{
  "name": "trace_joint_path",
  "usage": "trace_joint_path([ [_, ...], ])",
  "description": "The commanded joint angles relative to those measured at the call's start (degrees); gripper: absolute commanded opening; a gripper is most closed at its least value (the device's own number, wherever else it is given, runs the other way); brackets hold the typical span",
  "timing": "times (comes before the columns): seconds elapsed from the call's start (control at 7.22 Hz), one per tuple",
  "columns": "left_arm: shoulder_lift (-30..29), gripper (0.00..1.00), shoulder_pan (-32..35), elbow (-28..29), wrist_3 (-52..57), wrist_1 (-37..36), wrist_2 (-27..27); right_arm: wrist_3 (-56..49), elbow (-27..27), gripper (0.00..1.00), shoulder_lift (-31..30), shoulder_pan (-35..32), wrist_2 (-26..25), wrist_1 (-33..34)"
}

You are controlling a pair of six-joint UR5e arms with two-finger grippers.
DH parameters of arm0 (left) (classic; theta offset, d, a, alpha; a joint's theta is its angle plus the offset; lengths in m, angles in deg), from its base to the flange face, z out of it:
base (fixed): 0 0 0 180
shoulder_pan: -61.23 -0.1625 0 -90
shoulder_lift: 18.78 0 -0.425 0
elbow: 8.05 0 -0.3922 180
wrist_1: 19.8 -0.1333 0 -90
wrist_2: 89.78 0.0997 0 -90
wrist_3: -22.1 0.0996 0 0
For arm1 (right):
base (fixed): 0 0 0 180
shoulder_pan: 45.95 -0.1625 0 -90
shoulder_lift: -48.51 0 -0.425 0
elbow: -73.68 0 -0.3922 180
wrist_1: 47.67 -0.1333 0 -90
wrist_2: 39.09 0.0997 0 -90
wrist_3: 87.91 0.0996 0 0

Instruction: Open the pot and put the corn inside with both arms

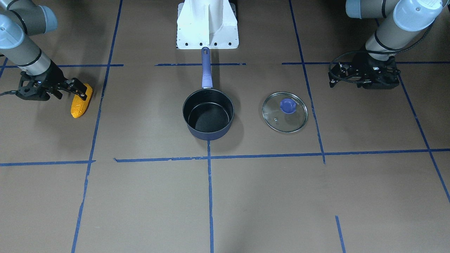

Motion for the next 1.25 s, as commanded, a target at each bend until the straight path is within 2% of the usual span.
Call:
trace_joint_path([
  [0.0, 0.00, 1.00, 0.01, 0.00, 0.00, 0.00, 0.02, 0.11, -0.46, 0.36, 0.32, 0.77, -0.65, -0.02],
  [0.14, 0.00, 1.00, 0.01, -0.08, 0.00, 0.00, -0.07, 0.03, -0.38, 0.03, 0.41, 0.77, -0.39, -0.11],
  [0.42, 0.00, 1.00, 0.01, -0.70, 0.00, 0.00, -0.16, 0.20, 1.72, 0.00, 4.69, 0.85, 0.05, 0.59],
  [0.55, 0.00, 1.00, 0.01, -0.87, 0.00, 0.00, -0.24, 0.81, 4.17, 0.00, 8.89, 1.03, 0.14, 2.68],
  [0.69, 0.00, 1.00, 0.01, -1.22, 0.00, -0.09, -0.24, 1.42, 5.06, 0.00, 17.46, 1.55, 0.75, 10.88],
  [0.83, 0.00, 1.00, 0.09, -1.31, 0.00, -0.09, -0.24, 5.00, 4.81, 0.00, 28.60, 2.52, 1.63, 22.01],
  [0.97, 0.00, 1.00, 0.09, -1.31, -0.26, -0.09, -0.24, 10.52, 2.72, 0.00, 37.76, 3.74, 1.20, 28.65],
  [1.11, 0.09, 1.00, 0.09, -1.31, -0.61, -0.09, -0.24, 14.92, -3.04, 0.00, 44.98, 3.84, 1.11, 28.54],
])
